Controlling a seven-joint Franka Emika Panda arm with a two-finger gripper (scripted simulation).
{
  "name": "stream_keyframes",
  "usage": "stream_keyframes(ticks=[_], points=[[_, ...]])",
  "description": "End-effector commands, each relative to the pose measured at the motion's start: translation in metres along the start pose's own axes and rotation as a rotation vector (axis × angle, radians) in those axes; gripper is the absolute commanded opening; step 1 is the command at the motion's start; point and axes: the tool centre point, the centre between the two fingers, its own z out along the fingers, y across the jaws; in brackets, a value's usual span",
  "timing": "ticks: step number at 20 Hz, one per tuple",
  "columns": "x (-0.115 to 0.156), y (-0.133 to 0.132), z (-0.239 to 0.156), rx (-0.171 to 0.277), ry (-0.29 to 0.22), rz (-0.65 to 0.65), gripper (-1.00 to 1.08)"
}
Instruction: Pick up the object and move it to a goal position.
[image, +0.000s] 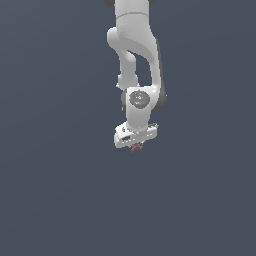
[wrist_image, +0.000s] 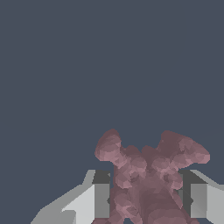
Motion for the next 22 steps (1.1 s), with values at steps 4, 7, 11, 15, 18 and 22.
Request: stream_keyframes(ticks=[4,7,11,15,18,22], points=[[0.013,0.008,-0.019,0.000,0.001,0.000,-1.00],[0.023,0.015,-0.034,0.000,0.001,0.000,-1.00],[0.040,0.026,-0.059,0.000,0.001,0.000,-1.00],[0.060,0.039,-0.086,0.001,0.001,0.000,-1.00],[0.073,0.048,-0.104,0.001,0.001,0.000,-1.00],[0.088,0.056,-0.122,0.000,0.001,0.001,-1.00]])
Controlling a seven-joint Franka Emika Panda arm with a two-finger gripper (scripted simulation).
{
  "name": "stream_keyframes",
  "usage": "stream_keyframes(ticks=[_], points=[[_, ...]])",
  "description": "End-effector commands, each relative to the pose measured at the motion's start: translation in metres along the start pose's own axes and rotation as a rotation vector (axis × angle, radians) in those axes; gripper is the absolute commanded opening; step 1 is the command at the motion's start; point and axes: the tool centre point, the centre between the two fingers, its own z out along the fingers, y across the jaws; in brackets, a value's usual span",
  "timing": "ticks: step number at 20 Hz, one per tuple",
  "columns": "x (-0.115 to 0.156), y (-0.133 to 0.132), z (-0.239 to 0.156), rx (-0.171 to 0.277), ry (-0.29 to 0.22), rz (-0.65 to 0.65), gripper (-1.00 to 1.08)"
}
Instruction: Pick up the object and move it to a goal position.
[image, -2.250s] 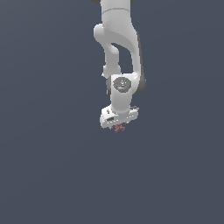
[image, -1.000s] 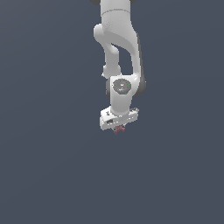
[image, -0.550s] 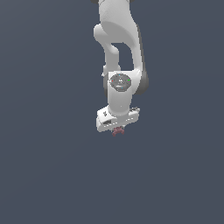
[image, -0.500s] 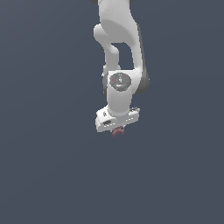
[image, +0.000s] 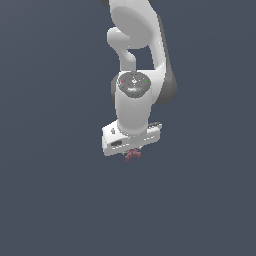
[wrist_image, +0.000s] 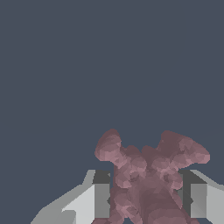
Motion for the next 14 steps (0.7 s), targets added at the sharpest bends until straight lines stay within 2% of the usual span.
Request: stream_keyframes(ticks=[1,14], points=[[0.008,0.005,-0.010,0.000,-0.001,0.000,-1.00],[0.025,0.015,-0.030,0.000,-0.001,0.000,-1.00]])
